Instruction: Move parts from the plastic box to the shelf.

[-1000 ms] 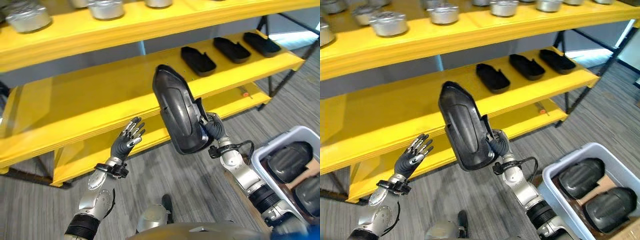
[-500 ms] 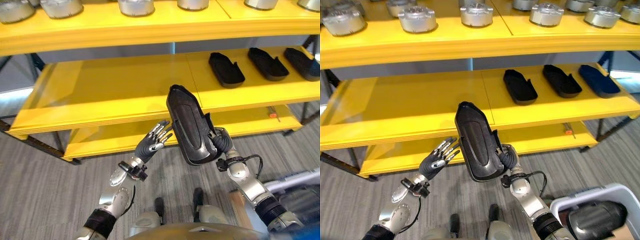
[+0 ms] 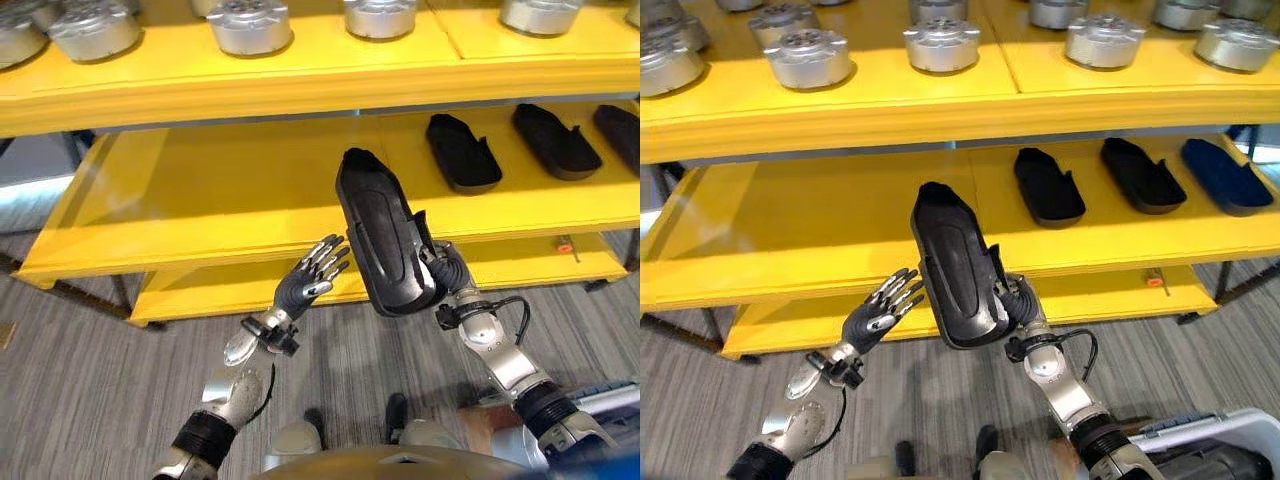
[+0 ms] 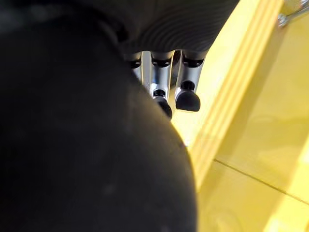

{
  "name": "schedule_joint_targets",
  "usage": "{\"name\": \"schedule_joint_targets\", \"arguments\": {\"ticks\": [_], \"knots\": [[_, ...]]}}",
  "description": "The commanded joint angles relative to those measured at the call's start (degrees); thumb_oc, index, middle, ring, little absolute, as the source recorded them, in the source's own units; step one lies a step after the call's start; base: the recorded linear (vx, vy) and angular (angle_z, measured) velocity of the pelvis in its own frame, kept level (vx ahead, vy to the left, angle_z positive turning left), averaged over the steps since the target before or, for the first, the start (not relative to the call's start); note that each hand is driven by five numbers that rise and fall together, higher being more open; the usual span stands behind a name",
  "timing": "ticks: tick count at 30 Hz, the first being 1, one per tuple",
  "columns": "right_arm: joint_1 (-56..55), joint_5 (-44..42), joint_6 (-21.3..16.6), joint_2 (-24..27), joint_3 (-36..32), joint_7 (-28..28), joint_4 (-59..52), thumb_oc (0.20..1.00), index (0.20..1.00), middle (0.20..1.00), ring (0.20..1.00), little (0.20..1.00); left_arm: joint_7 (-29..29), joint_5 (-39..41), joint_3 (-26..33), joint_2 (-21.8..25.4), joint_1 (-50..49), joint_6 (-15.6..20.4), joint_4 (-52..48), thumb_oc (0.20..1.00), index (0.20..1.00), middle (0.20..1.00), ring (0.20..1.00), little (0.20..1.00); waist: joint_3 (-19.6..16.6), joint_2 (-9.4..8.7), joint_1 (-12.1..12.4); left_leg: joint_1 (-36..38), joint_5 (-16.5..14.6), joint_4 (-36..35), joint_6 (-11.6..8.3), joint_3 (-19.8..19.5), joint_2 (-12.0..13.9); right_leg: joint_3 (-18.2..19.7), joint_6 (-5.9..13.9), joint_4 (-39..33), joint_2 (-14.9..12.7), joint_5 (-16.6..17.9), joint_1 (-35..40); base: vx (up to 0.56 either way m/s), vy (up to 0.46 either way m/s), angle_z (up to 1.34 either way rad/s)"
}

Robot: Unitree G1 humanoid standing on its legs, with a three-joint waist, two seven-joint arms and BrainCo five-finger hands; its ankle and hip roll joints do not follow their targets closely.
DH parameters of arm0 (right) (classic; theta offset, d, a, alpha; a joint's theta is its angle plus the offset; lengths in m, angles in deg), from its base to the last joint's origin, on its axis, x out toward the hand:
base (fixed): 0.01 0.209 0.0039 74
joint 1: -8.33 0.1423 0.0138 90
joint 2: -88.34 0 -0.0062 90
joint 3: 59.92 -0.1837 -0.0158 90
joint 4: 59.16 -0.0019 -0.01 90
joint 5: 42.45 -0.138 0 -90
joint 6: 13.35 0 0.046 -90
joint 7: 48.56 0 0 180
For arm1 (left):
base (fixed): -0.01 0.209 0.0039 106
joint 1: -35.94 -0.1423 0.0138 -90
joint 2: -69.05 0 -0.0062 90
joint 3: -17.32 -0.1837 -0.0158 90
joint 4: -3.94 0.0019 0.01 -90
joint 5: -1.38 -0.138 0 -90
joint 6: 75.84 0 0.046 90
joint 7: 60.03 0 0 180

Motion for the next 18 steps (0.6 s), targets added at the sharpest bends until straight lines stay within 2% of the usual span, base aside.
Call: {"name": "schedule_joint_targets", "arguments": {"ticks": [1, 2, 3, 4, 5, 6, 7, 8, 9, 10, 11, 14, 15, 17, 18], "knots": [[4.8, -1.6, -3.3, -1.8, -0.8, 1.9, -2.0, 0.2, 0.2, 0.2, 0.2, 0.2, -1.0, -1.3, -0.2, -0.2, 0.2, 2.0, -2.5, 1.0, 1.0, 1.0, 1.0, 1.0, -1.9, -0.08, -2.5, 6.1, 1.8, -4.8, 0.77, 5.4, 3.8, -3.3, 2.26, 4.8, 1.7, -3.3, 1.0, 0.11, 0.205, 0.14], [4.8, -1.6, -3.2, -1.8, -0.6, 1.9, -2.0, 0.2, 0.2, 0.2, 0.2, 0.2, -1.0, -1.4, -0.3, -0.3, 0.3, 2.2, -2.5, 1.0, 1.0, 1.0, 1.0, 1.0, -2.0, -0.02, -2.6, 6.5, 2.2, -6.2, 0.8, 5.7, 3.9, -3.4, 2.32, 4.7, 1.6, -3.2, 1.1, 0.21, 0.383, 0.33], [4.4, -2.4, -2.8, -1.5, 0.0, 1.1, -2.4, 0.2, 0.2, 0.2, 0.2, 0.2, -2.0, -1.5, -0.6, 0.0, -0.1, 3.1, -2.5, 1.0, 1.0, 1.0, 1.0, 1.0, -2.5, 0.54, -2.5, 7.5, 5.4, -14.9, 0.0, 4.7, 4.4, -3.4, 2.85, 4.7, 1.1, -3.1, 1.8, 0.2, 0.359, 0.38], [4.3, -2.4, -2.8, -1.4, 0.0, 1.0, -2.4, 0.2, 0.2, 0.2, 0.2, 0.2, -2.4, -1.5, -0.7, 0.0, -0.2, 3.2, -2.5, 1.0, 1.0, 1.0, 1.0, 1.0, -2.5, 0.57, -2.5, 7.7, 5.9, -16.0, -0.16, 4.4, 4.3, -3.4, 2.93, 4.7, 1.0, -3.1, 1.9, 0.31, 0.503, 0.35], [3.6, -2.7, -2.9, -1.1, 0.4, 0.6, -2.7, 0.2, 0.2, 0.2, 0.2, 0.2, -2.6, -1.5, -0.3, 0.1, -0.8, 3.4, -2.4, 1.0, 1.0, 1.0, 1.0, 1.0, -2.5, 0.8, -1.9, 6.5, 11.2, -18.3, -2.38, 2.1, 7.4, -3.0, 3.1, 4.6, 0.4, -3.3, 2.8, 0.17, 0.246, 0.02], [3.4, -2.8, -2.8, -1.0, 0.4, 0.6, -2.8, 0.2, 0.2, 0.2, 0.2, 0.2, -2.6, -1.5, -0.2, 0.1, -0.9, 3.4, -2.4, 1.0, 1.0, 1.0, 1.0, 1.0, -2.5, 0.81, -1.8, 6.4, 11.7, -18.5, -2.6, 1.9, 7.7, -3.0, 3.07, 4.6, 0.4, -3.3, 2.8, 0.2, 0.317, -0.3], [3.0, -3.5, -3.0, -0.7, 0.5, 0.5, -2.8, 0.2, 0.2, 0.2, 0.2, 0.2, -2.5, -1.3, 0.1, 0.1, -1.3, 3.3, -2.6, 1.0, 1.0, 1.0, 1.0, 1.0, -2.4, 0.95, -1.6, 5.9, 13.9, -19.2, -3.4, 1.4, 9.5, -3.1, 3.21, 4.7, -0.2, -3.5, 3.2, 0.16, 0.329, -0.35], [2.5, -3.7, -3.4, -0.2, 0.5, 0.7, -2.9, 0.2, 0.2, 0.2, 0.2, 0.2, -1.9, -0.6, 0.6, 0.1, -1.7, 3.3, -2.3, 1.0, 1.0, 1.0, 1.0, 1.0, -2.2, 1.16, -1.6, 5.5, 14.8, -19.5, -3.87, 1.6, 11.1, -3.5, 3.53, 5.6, -1.4, -4.1, 3.3, 0.14, 0.312, -0.26], [2.5, -3.7, -3.4, -0.2, 0.5, 0.7, -2.9, 0.2, 0.2, 0.2, 0.2, 0.2, -1.9, -0.6, 0.6, 0.2, -1.7, 3.3, -2.3, 1.0, 1.0, 1.0, 1.0, 1.0, -2.2, 1.14, -1.7, 5.5, 14.8, -19.5, -3.86, 1.6, 11.1, -3.5, 3.55, 5.7, -1.5, -4.1, 3.3, 0.25, 0.675, 0.02], [1.7, -4.5, -3.6, 0.1, -0.3, 0.6, -2.7, 0.2, 0.2, 0.2, 0.2, 0.2, -1.1, 0.0, 1.6, 0.8, -1.9, 3.0, -1.7, 1.0, 1.0, 1.0, 1.0, 1.0, -2.4, 1.43, -2.2, 6.9, 9.4, -19.8, -1.96, 4.6, 9.6, -5.4, 4.55, 9.2, -4.2, -5.0, 2.6, 0.17, 0.49, 0.07], [1.7, -4.6, -3.6, 0.1, -0.3, 0.6, -2.7, 0.2, 0.2, 0.2, 0.2, 0.2, -1.1, 0.0, 1.5, 0.8, -1.9, 3.0, -1.7, 1.0, 1.0, 1.0, 1.0, 1.0, -2.4, 1.39, -2.1, 6.9, 9.3, -19.8, -1.88, 4.7, 9.6, -5.4, 4.62, 9.3, -4.3, -5.0, 2.6, 0.24, 0.641, 0.22], [0.4, -5.7, -4.3, -0.8, -1.6, 1.4, -2.1, 0.2, 0.2, 0.2, 0.2, 0.2, 0.4, -0.9, 1.1, 1.7, -1.9, 3.0, -1.2, 1.0, 1.0, 1.0, 1.0, 1.0, -2.4, 1.49, -1.7, 7.3, 6.3, -19.0, -0.14, 3.2, 6.3, -5.2, 5.02, 11.3, -4.5, -5.4, 2.2, 0.16, 0.336, 0.24], [-0.2, -6.3, -4.2, -1.5, -2.4, 1.5, -2.1, 0.2, 0.2, 0.2, 0.2, 0.2, 1.3, -1.2, 1.0, 2.0, -1.8, 3.0, -1.1, 1.0, 1.0, 1.0, 1.0, 1.0, -2.3, 1.41, -1.4, 7.7, 5.0, -19.0, 1.29, 2.1, 4.1, -4.3, 5.51, 12.2, -4.3, -5.3, 1.8, 0.19, 0.421, 0.07], [-0.3, -5.7, -4.1, -1.9, -2.7, 1.6, -2.0, 0.2, 0.2, 0.2, 0.2, 0.2, 1.4, -1.8, 1.0, 2.2, -1.8, 3.3, -1.2, 1.0, 1.0, 1.0, 1.0, 1.0, -2.3, 1.45, -1.2, 8.2, 4.7, -19.6, 2.02, 1.7, 3.0, -4.0, 5.89, 13.0, -4.5, -5.5, 1.5, 0.13, 0.314, 0.13], [-0.2, -5.7, -3.9, -2.3, -3.2, 1.2, -1.9, 0.2, 0.2, 0.2, 0.2, 0.2, 1.3, -2.8, 1.0, 2.5, -1.9, 3.8, -1.2, 1.0, 1.0, 1.0, 1.0, 1.0, -2.2, 1.59, -1.0, 9.1, 4.4, -20.7, 2.87, 1.4, 1.6, -3.9, 6.34, 14.5, -4.6, -5.7, 1.0, 0.11, 0.291, 0.0]]}}
